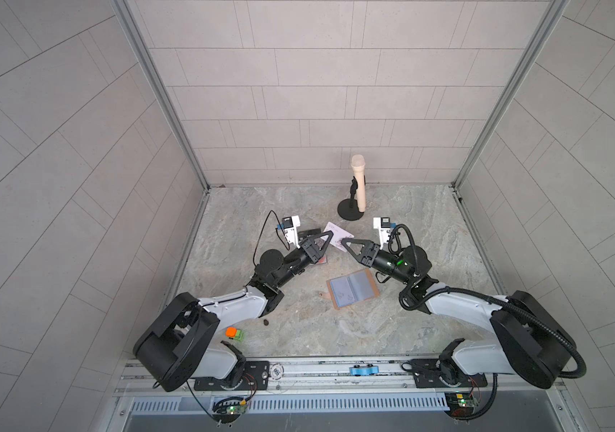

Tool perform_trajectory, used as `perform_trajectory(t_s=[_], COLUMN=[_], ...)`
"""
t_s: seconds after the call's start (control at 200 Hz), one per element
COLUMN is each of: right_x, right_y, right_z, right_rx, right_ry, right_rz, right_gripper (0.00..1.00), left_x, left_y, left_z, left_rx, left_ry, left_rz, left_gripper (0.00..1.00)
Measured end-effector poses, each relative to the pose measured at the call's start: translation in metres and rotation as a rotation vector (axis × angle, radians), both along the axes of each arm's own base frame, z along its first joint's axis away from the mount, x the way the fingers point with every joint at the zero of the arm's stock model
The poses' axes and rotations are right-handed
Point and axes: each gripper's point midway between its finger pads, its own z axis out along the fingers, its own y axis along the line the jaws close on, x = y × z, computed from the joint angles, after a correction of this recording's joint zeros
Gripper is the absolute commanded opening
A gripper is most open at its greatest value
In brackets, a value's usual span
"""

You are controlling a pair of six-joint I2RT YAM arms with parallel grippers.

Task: Take the credit cards out of the card holder
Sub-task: Pass the credit card.

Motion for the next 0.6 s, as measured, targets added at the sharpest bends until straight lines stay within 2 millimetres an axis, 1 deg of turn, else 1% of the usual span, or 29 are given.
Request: perform_trajectory(t_s=[0.04, 0.215, 0.335, 0.37, 0.441, 0.526, 0.601], right_x=[0.0, -0.003, -0.005, -0.005, -0.005, -0.006, -0.007], right_y=[0.001, 0.004, 0.005, 0.005, 0.005, 0.006, 0.007], right_z=[0.001, 0.007, 0.009, 0.009, 0.01, 0.012, 0.014], right_rx=[0.007, 0.03, 0.038, 0.039, 0.042, 0.046, 0.049], right_ry=[-0.002, -0.015, -0.02, -0.019, -0.022, -0.029, -0.036], right_rz=[0.003, 0.015, 0.02, 0.021, 0.022, 0.027, 0.033], right_gripper=[0.23, 0.19, 0.09, 0.06, 0.01, 0.0, 0.0], left_x=[0.0, 0.001, 0.001, 0.001, 0.001, 0.001, 0.0], left_y=[0.001, 0.003, 0.004, 0.004, 0.004, 0.004, 0.005], left_z=[0.002, 0.009, 0.013, 0.013, 0.013, 0.013, 0.009], left_rx=[-0.008, -0.043, -0.067, -0.072, -0.074, -0.075, -0.064], left_ry=[-0.002, -0.011, -0.012, -0.01, -0.009, -0.011, -0.005], left_rz=[0.003, 0.012, 0.012, 0.011, 0.01, 0.011, 0.009], left_gripper=[0.0, 0.0, 0.0, 0.02, 0.09, 0.24, 0.4])
